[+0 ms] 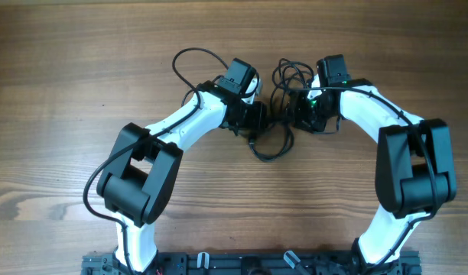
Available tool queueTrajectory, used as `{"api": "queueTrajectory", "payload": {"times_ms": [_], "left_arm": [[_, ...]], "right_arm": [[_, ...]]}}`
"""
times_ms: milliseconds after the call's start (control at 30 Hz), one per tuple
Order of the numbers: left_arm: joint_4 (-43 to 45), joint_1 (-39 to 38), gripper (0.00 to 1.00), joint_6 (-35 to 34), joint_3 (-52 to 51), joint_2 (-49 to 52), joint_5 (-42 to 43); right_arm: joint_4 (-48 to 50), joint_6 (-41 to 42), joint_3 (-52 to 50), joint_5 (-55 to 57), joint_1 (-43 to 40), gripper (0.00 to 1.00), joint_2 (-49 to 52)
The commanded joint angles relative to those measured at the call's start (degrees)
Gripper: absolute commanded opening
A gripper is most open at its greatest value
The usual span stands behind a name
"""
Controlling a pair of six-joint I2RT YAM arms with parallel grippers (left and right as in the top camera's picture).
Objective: Untangle cables
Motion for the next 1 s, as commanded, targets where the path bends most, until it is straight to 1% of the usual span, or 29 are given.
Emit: {"api": "queueTrajectory", "payload": {"times_ms": [0,67,133,167,200,233,267,300,367,433,500,533,567,600,667,733,833,900,967], "left_arm": [[2.16,-0.24,0.45,1.09,-0.94,1.20,-1.60],[2.49,-0.31,0.40,1.09,-0.94,1.92,-1.62],[2.60,-0.46,0.38,1.09,-0.94,2.56,-1.60],[2.58,-0.55,0.38,1.11,-0.94,3.15,-1.62],[2.43,-0.57,0.38,1.11,-0.94,3.39,-1.64],[2.29,-0.57,0.38,1.11,-0.94,3.58,-1.86],[2.16,-0.57,0.38,1.11,-0.94,3.69,-1.88],[2.05,-0.55,0.38,1.11,-0.94,3.69,-1.86],[1.81,-0.50,0.37,1.31,-0.92,3.69,-1.90],[1.70,-0.46,0.31,1.33,-0.92,3.69,-3.15],[1.62,-0.44,0.20,1.33,-0.92,3.69,-5.53],[1.51,-0.44,0.12,1.33,-0.92,3.69,-7.63],[1.49,-0.42,0.06,1.31,-0.92,3.69,-8.98],[1.49,-0.31,0.04,1.29,-0.92,3.69,-10.82],[0.66,0.39,0.04,1.29,-0.39,3.13,-12.55],[-1.53,2.08,0.04,0.92,1.20,1.27,-12.55],[-3.50,5.20,0.04,-0.22,3.80,-2.95,-12.52],[-3.43,7.72,0.04,-3.28,4.96,-6.54,-12.50],[-3.43,10.38,0.04,-6.67,5.73,-10.08,-12.52]], "right_arm": [[-0.11,-1.73,-0.26,1.05,0.15,0.45,2.47],[-0.15,-2.75,-0.28,-0.28,0.15,0.44,2.47],[-0.17,-3.78,-0.28,-0.92,0.15,0.44,2.47],[-0.15,-4.68,-0.28,-1.64,0.15,0.41,2.47],[-0.15,-5.05,-0.28,-2.32,0.13,0.36,2.47],[-0.13,-5.84,-0.28,-3.26,0.13,0.25,2.47],[-0.09,-6.58,-0.26,-4.28,0.11,0.08,2.47],[0.02,-7.72,-0.26,-5.44,0.04,0.04,2.45],[0.70,-10.60,-0.20,-9.14,-0.24,0.04,2.45],[1.36,-13.20,-0.20,-14.25,-0.85,0.04,2.45],[1.66,-14.32,-0.20,-20.37,-1.75,0.05,2.45],[1.66,-15.61,-0.20,-24.26,-2.36,0.04,2.45],[1.53,-17.05,-0.20,-27.10,-2.75,0.04,2.45],[1.29,-19.93,-0.20,-31.41,-3.21,0.04,2.40],[0.68,-26.14,-0.20,-39.80,-4.15,0.04,2.12],[-0.87,-30.69,-0.20,-44.57,-5.20,0.04,1.36],[-4.33,-34.80,-0.20,-45.33,-6.32,0.04,-0.63],[-7.08,-38.16,-0.20,-45.53,-6.49,0.04,-2.49],[-10.27,-43.36,-0.20,-47.41,-6.47,0.05,-4.66]]}}
